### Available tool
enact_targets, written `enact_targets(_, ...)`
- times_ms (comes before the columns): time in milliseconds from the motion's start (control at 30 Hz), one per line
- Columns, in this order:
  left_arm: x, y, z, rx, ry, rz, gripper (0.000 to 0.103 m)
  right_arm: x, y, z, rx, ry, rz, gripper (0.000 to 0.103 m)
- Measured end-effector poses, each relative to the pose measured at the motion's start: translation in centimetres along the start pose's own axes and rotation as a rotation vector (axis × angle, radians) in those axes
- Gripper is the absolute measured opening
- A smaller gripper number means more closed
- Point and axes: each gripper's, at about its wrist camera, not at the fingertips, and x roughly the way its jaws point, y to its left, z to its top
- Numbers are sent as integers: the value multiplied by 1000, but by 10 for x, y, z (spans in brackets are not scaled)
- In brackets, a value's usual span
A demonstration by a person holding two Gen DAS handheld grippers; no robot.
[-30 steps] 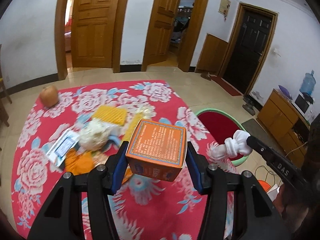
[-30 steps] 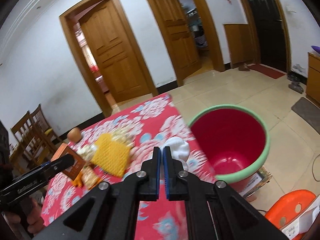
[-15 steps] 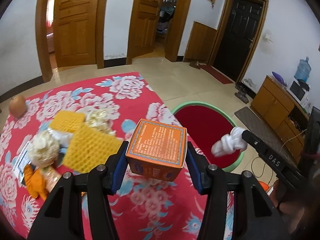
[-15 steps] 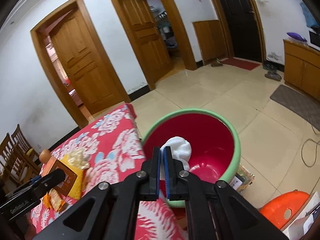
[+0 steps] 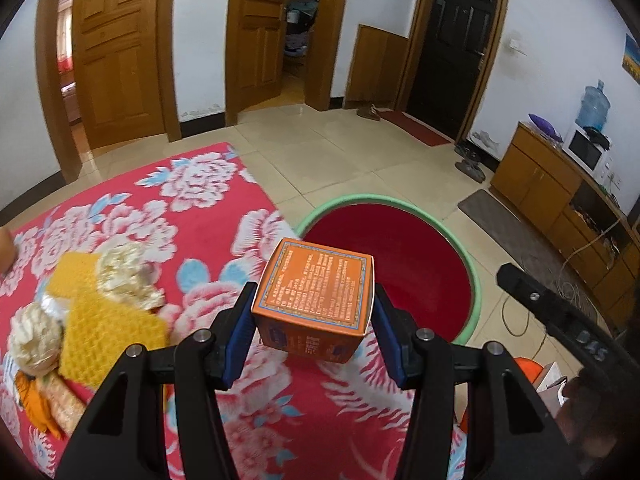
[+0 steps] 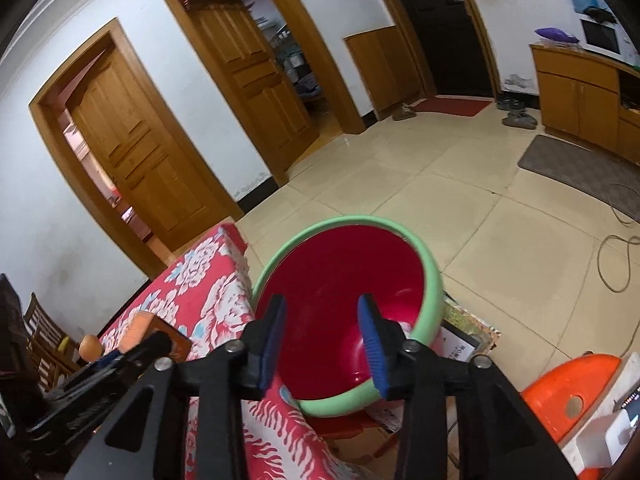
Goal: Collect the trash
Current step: 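Lower the orange box into the red bin and open the left gripper, then move the left gripper back over the table items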
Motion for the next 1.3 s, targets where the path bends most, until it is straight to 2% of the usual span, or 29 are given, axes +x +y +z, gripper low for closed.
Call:
enact_targets(67, 10, -7, 1, 2, 18, -18, 55, -3, -6, 1, 20, -1, 0, 49)
enact_targets(333, 39, -34, -1, 53, 65, -45, 55, -11, -24, 2, 71, -14, -14, 50)
enact_targets(400, 41, -37, 0, 58, 60, -47, 55, -10, -24, 3, 61, -16, -16, 53)
enact_targets(500, 43, -38, 4, 62, 50, -46, 66, -8, -26, 2, 70, -12, -16, 54)
enact_targets(567, 42, -38, 7, 60, 35, -32, 79, -8, -28, 2, 76, -11, -23, 54)
enact_targets(600, 40, -37, 8, 56, 26, -20, 80, -7, -28, 2, 79, -10, -24, 54)
enact_targets(867, 30, -24, 6, -2, 26, -1, 80, -9, -23, 3, 57, -10, -9, 55)
enact_targets(1300, -17, 5, -6, -54, -6, 61, 80, -23, 0, -8, 3, 16, 49, 59)
